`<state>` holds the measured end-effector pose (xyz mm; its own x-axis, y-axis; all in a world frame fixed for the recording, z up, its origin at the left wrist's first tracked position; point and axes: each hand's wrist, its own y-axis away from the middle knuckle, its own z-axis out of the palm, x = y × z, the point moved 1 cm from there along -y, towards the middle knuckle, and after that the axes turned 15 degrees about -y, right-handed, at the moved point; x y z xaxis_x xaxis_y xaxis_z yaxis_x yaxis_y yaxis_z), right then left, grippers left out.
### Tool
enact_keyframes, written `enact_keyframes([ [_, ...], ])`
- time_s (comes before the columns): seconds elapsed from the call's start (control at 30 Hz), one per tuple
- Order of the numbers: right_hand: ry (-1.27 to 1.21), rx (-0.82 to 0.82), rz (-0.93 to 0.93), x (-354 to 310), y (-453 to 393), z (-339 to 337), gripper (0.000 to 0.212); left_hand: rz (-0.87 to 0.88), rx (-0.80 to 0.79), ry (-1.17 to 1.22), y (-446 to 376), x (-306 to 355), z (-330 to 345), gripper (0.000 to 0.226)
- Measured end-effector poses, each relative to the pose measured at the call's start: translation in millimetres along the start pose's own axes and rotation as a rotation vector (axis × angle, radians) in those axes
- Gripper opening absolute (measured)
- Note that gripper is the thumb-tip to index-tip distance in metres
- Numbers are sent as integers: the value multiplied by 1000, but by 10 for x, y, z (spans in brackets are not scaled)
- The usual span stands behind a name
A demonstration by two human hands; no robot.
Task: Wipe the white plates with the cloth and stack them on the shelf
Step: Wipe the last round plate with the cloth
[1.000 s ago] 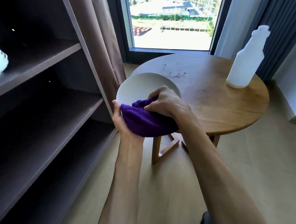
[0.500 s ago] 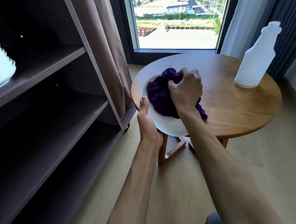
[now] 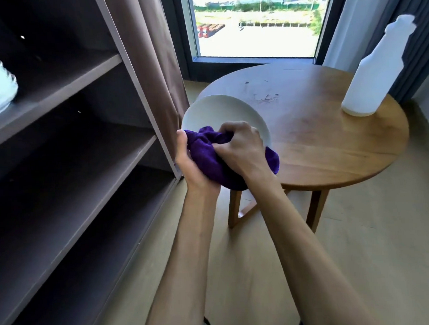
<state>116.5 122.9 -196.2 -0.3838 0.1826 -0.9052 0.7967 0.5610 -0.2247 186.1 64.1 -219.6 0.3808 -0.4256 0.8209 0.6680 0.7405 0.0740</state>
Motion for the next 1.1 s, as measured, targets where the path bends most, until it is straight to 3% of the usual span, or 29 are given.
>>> enact_keyframes([
  [0.17, 141, 161, 121, 208, 109, -188, 20, -58, 84, -37, 171, 78, 29, 33],
  [0.3, 178, 355, 75, 207, 49, -372, 31, -86, 96, -110, 445, 41, 121, 33],
  [0.53, 24, 485, -76, -125, -108, -396, 26, -68, 20, -127, 630, -83, 391, 47],
  [0.6, -77, 453, -127, -246, -56, -345, 19, -24, 28, -102, 668, -116, 455, 53],
  [0.7, -168, 245, -174, -352, 131, -323, 9, 29, 52, -36, 673, -113, 470, 60],
  [0.8, -106, 0, -60, -275, 356, -414, 19, 75, 7, 27, 611, -117, 279, 70],
  [0.87, -37, -121, 29, -199, 482, -435, 15, 36, 13, -11, 596, -105, 108, 61],
  [0.97, 59, -148, 103, -182, 568, -422, 6, -66, 18, -20, 630, -115, -17, 48],
  [1.1, 264, -16, 133, -166, 463, -492, 22, -76, 73, 6, 651, -81, -94, 61],
])
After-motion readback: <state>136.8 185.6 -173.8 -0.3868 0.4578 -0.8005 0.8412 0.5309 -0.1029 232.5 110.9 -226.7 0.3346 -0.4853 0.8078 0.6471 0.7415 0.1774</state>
